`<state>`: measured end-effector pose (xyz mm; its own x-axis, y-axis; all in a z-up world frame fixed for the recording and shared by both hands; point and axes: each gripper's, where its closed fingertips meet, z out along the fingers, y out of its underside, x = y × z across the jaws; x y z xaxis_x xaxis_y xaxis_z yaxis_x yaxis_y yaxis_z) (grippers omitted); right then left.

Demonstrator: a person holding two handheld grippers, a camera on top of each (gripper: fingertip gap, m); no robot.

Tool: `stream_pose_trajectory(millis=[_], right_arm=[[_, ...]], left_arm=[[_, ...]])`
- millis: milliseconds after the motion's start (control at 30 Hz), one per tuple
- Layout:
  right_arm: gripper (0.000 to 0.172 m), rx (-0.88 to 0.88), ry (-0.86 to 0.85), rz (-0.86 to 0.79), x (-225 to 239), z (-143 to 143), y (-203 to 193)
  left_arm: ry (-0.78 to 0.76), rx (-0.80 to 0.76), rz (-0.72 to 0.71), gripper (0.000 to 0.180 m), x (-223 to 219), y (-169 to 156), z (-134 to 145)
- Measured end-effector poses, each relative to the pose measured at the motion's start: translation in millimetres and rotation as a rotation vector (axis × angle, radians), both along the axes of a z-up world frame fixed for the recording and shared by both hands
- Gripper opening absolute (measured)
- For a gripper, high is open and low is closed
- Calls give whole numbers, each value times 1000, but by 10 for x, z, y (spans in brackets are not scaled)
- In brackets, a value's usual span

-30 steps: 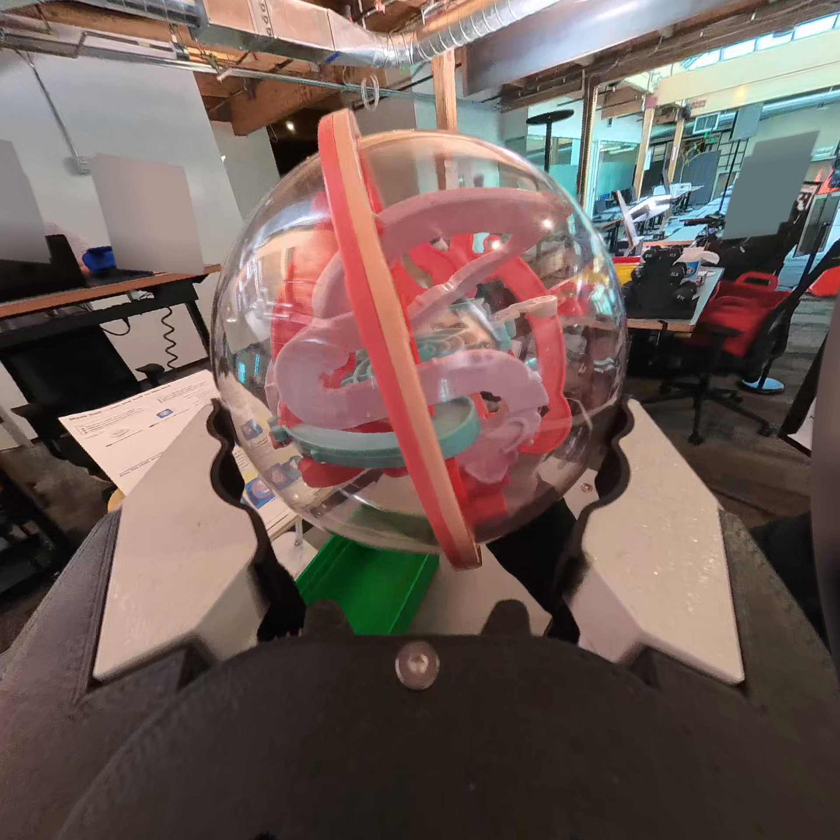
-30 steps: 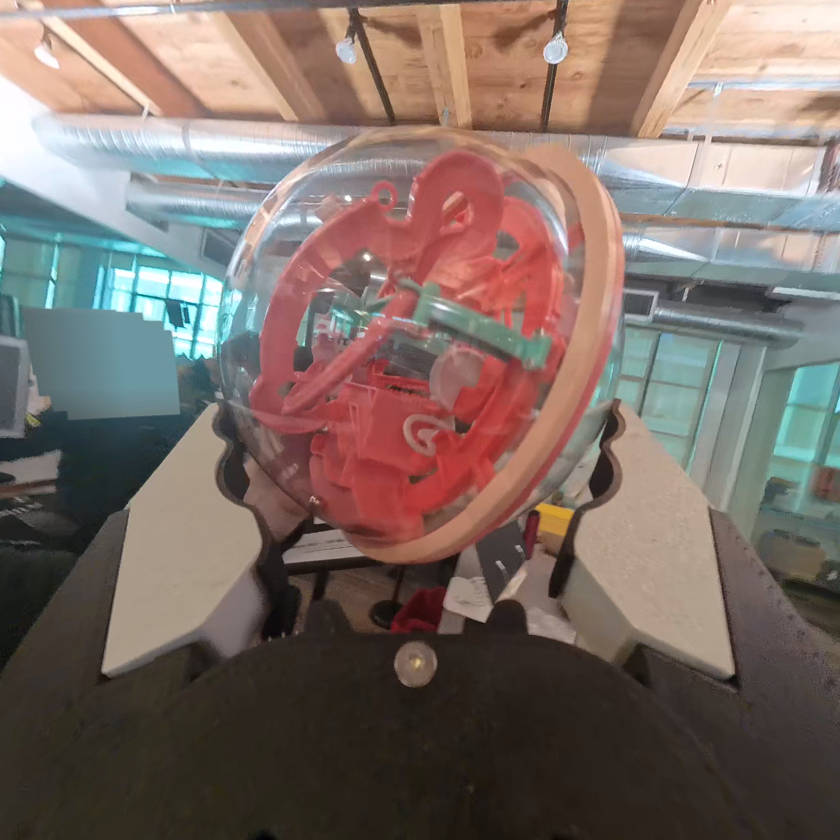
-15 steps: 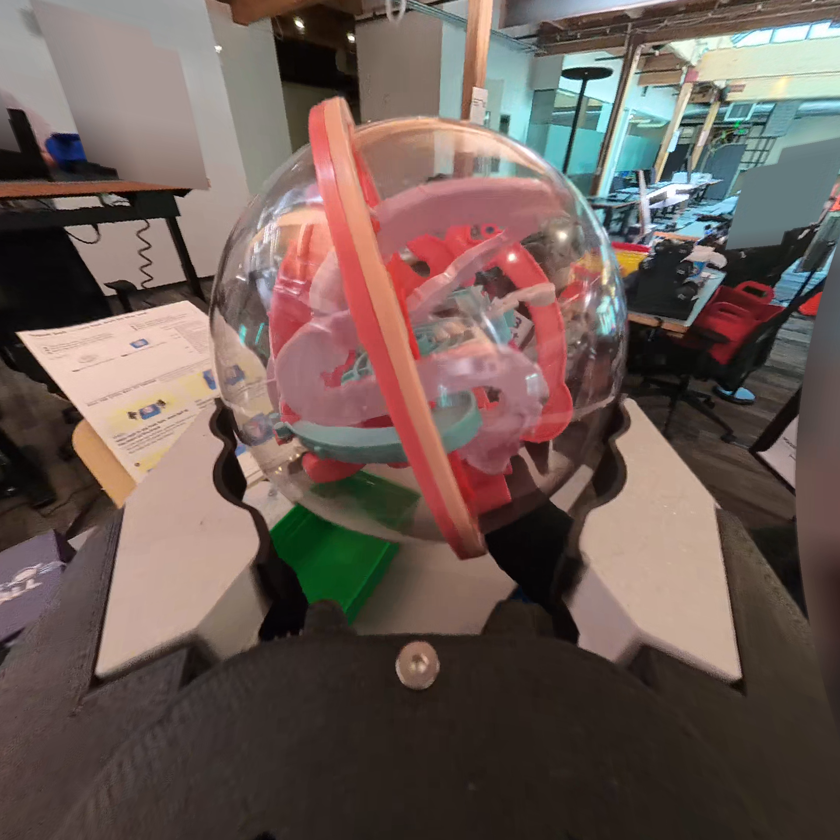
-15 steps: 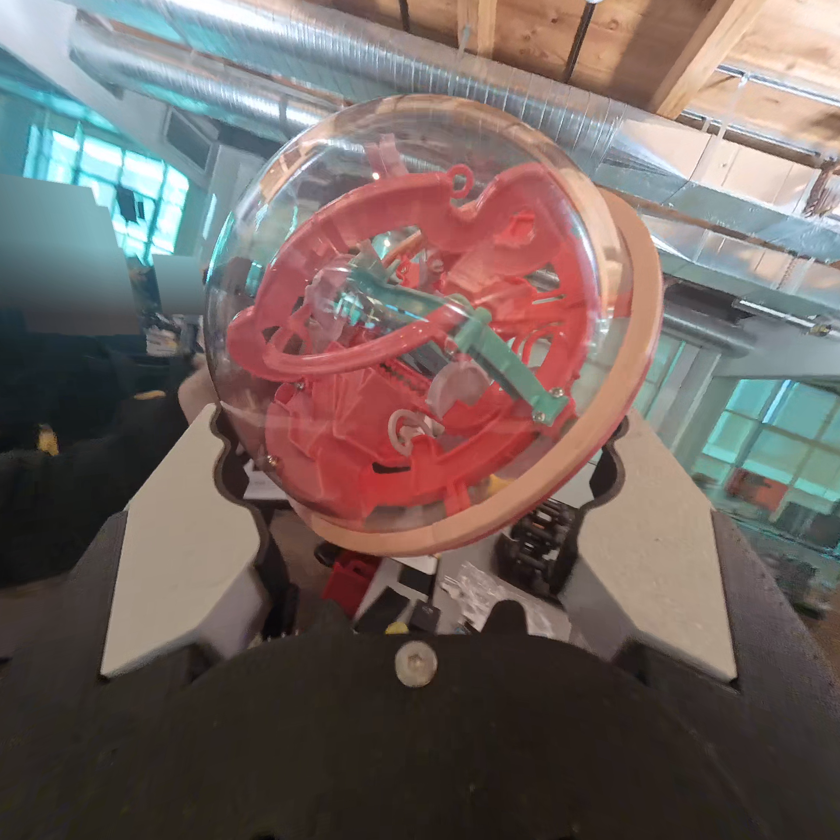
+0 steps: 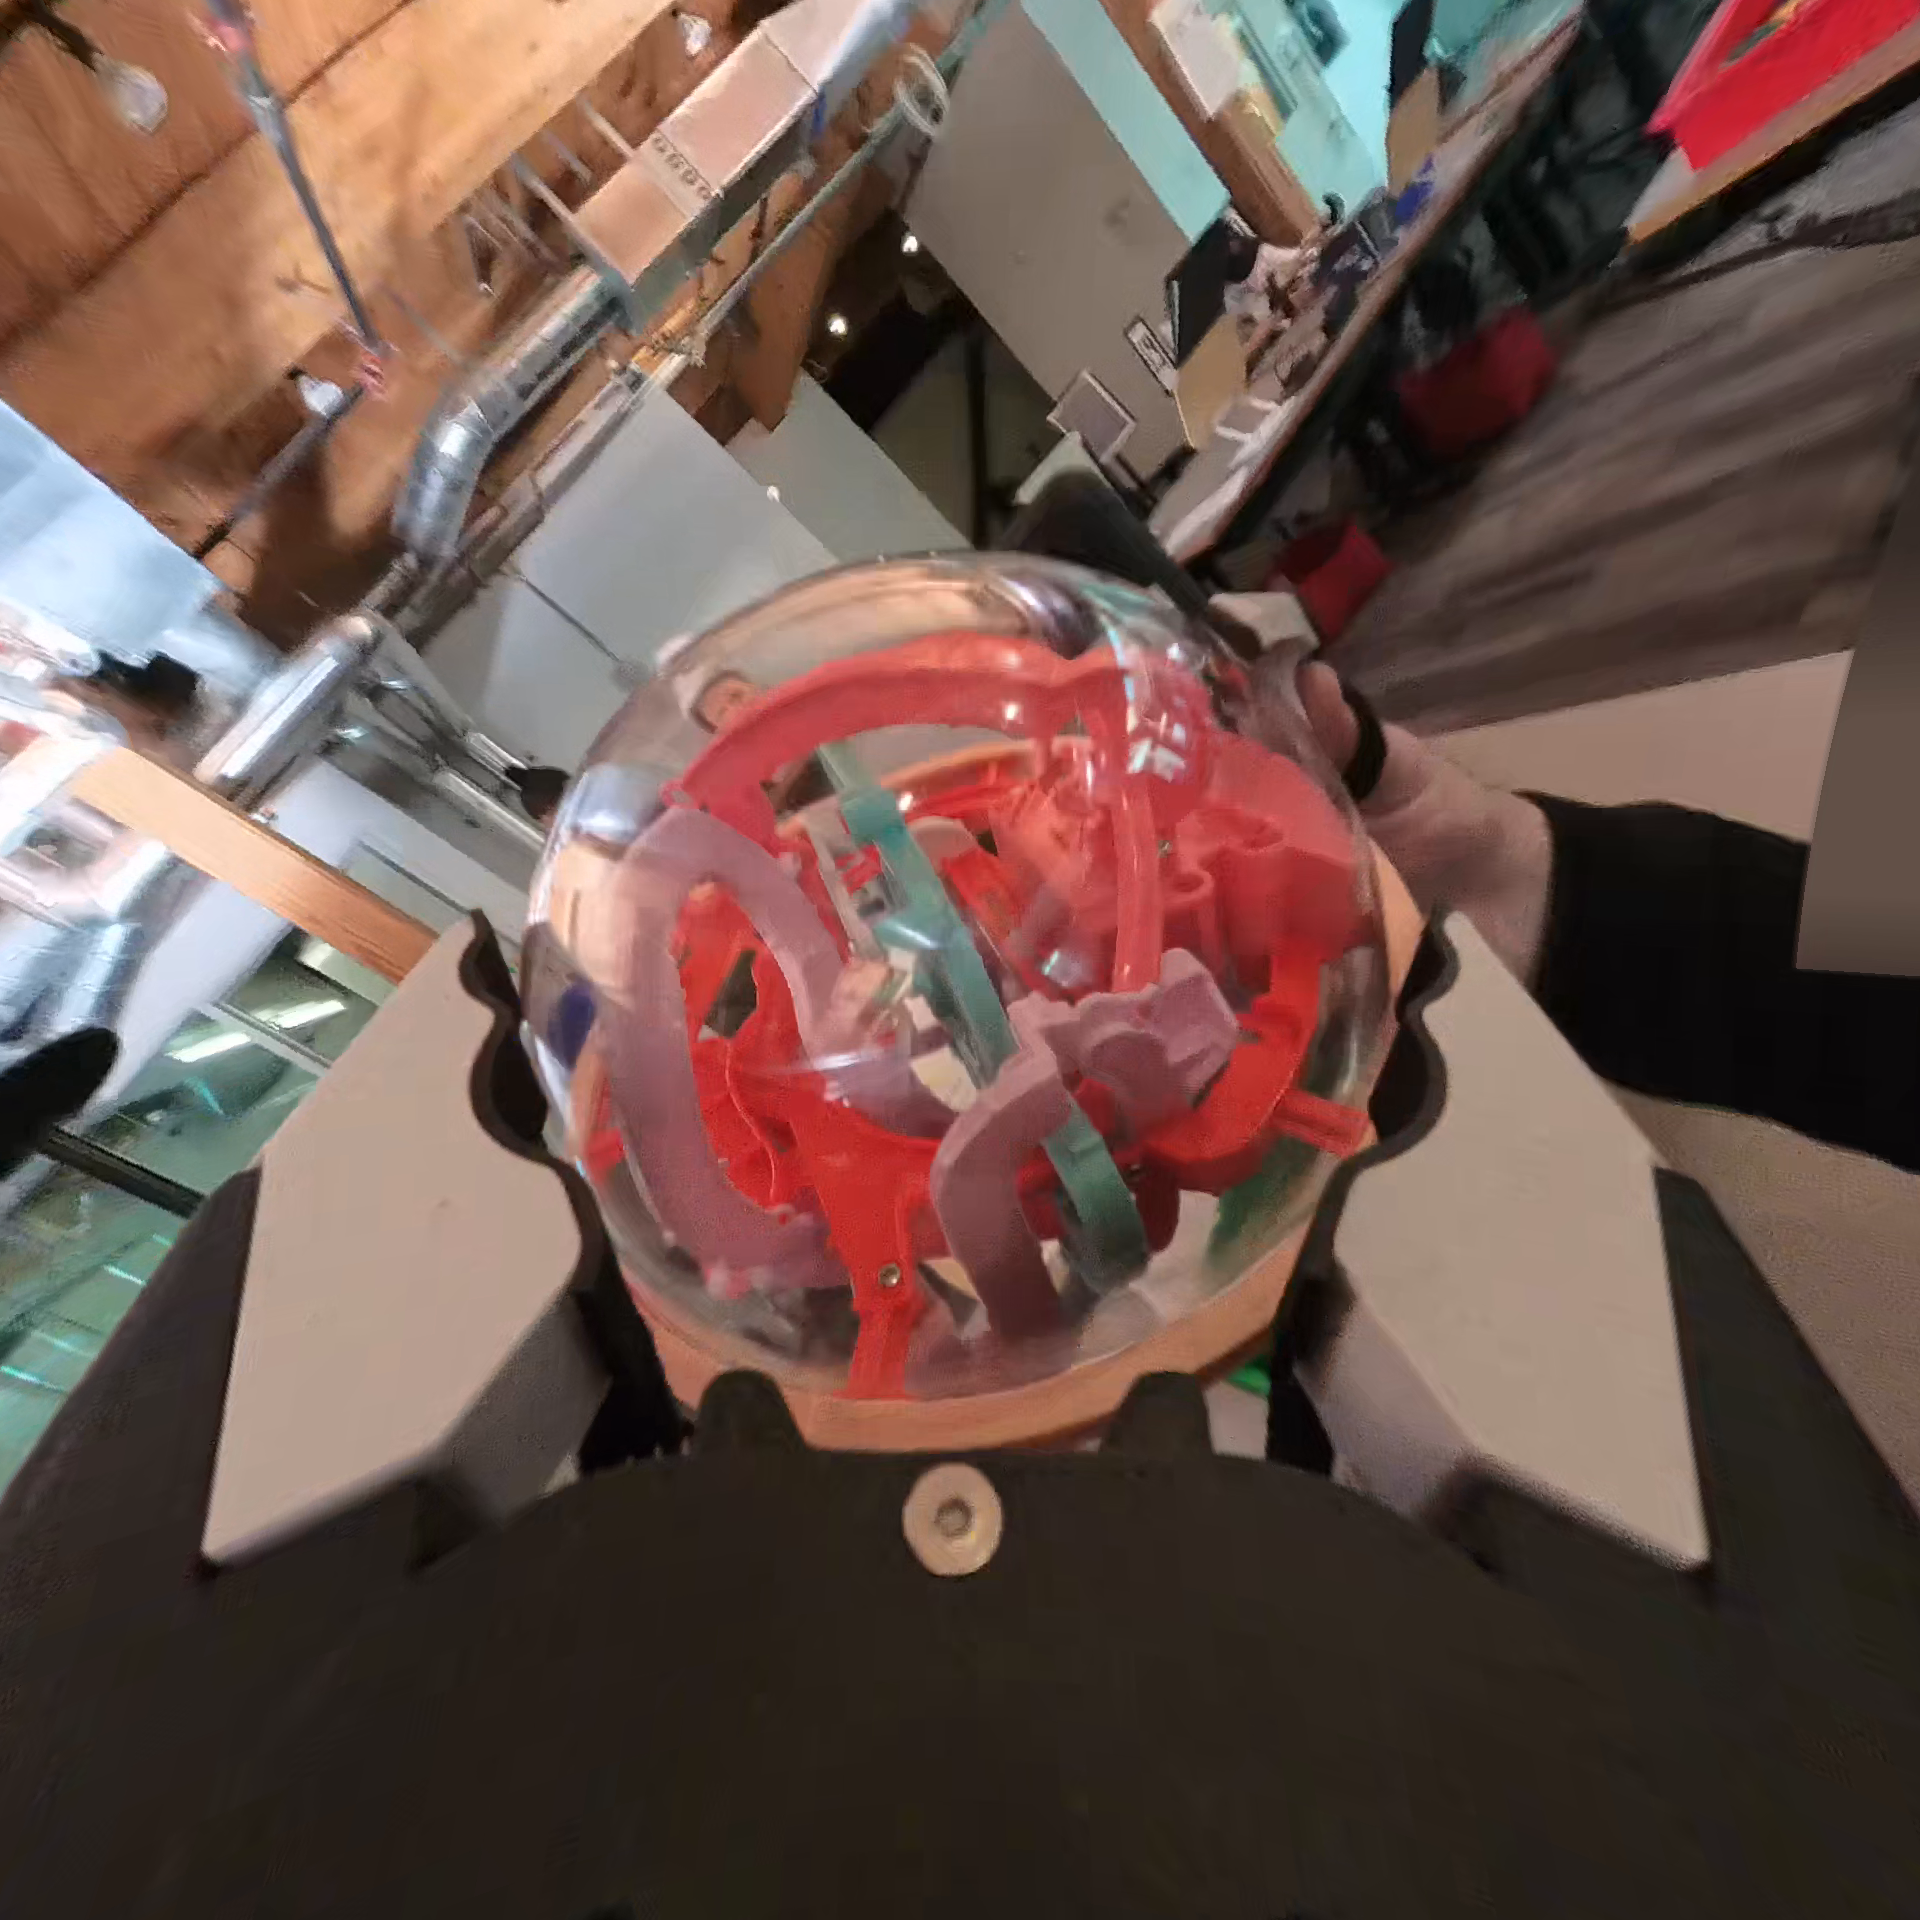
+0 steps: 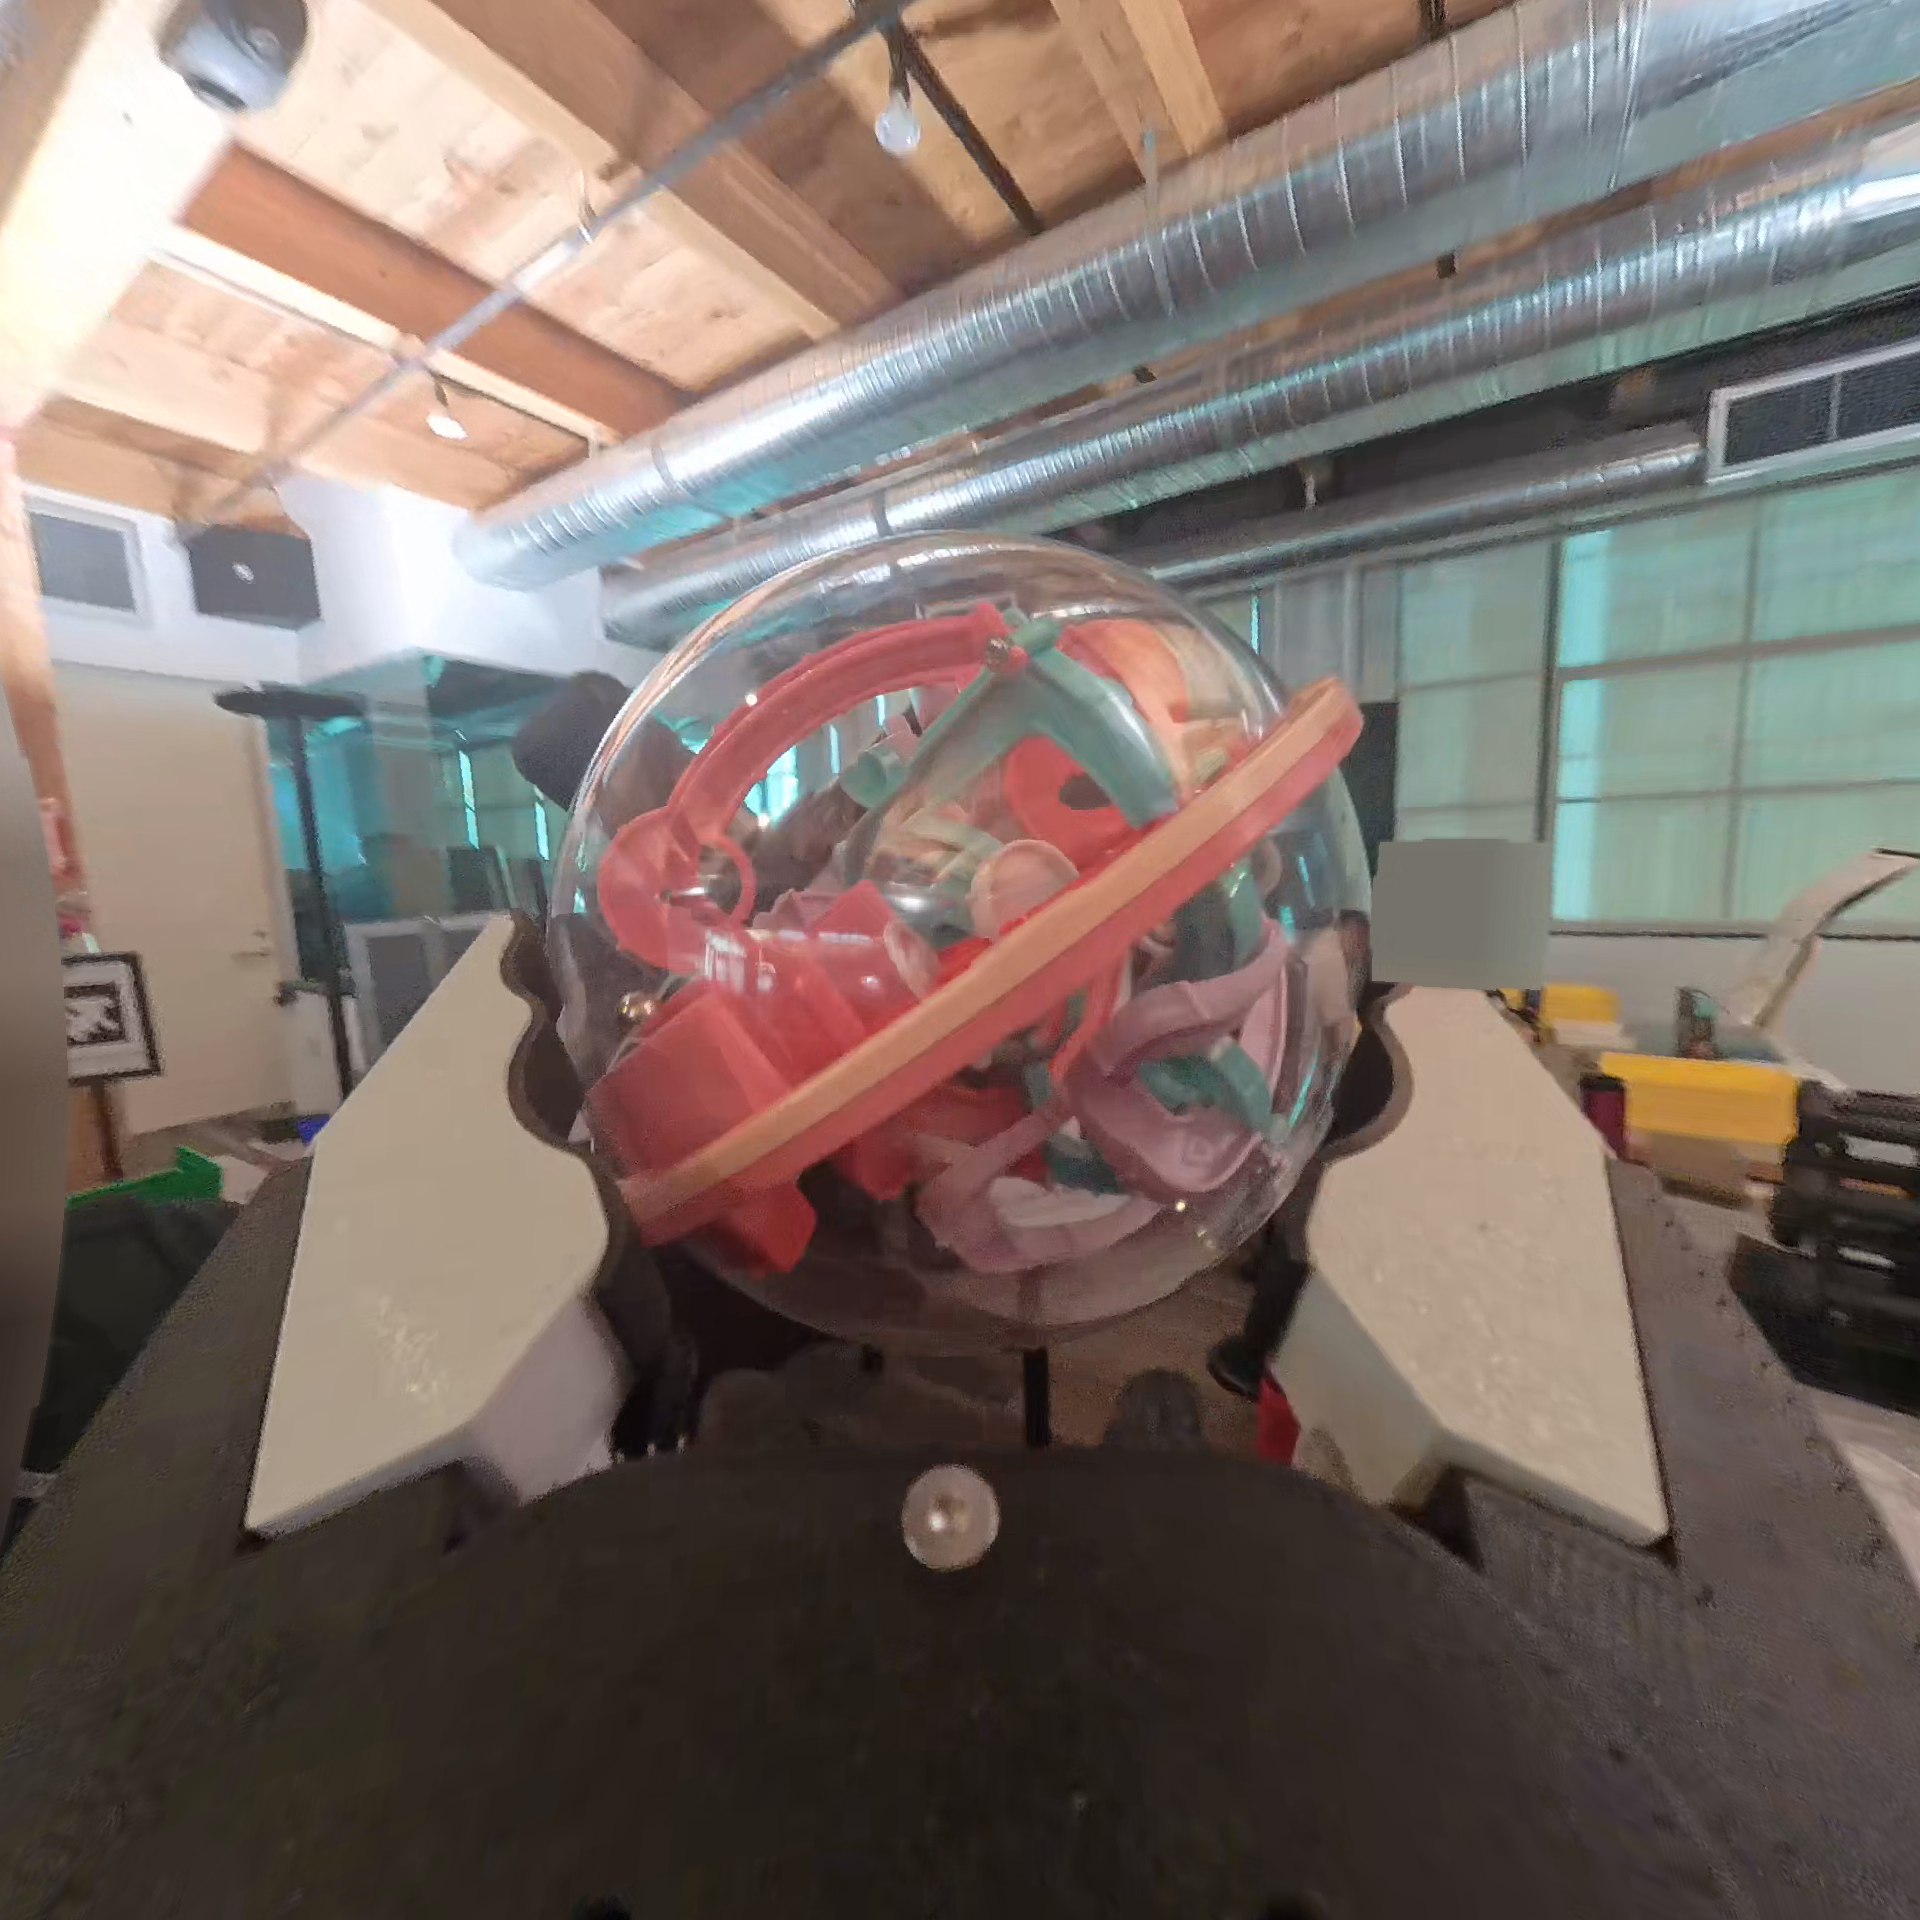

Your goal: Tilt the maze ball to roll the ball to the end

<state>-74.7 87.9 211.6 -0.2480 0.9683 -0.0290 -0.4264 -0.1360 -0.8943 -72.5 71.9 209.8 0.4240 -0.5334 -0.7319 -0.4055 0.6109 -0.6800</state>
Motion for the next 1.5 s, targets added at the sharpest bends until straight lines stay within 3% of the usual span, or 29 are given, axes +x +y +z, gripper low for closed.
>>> stream_pose_trajectory(millis=[200, 300, 500, 1033, 1200, 1333, 1500], right_arm=[[148, -27, -77, 12, -113, -121, -22], [148, 17, -64, -37, -116, -111, -14], [153, 43, -20, -126, -172, -48, -6], [157, 146, 41, -203, -126, 11, -19], [144, 11, 158, -122, 10, 16, 59], [131, -63, 171, -38, 45, -101, 97], [129, -86, 157, -35, -11, -304, 161]], left_arm=[[21, -60, -4, 156, -98, -26, -69], [-99, -154, -82, 143, -148, -66, 28], [-265, -257, -179, 138, -231, -39, 177], [-385, -364, -265, 131, -265, 11, 300], [-351, -363, -264, 132, -224, 35, 191], [-164, -375, -222, 153, -95, 89, -220], [-148, -362, -203, 156, -145, 156, -444]])
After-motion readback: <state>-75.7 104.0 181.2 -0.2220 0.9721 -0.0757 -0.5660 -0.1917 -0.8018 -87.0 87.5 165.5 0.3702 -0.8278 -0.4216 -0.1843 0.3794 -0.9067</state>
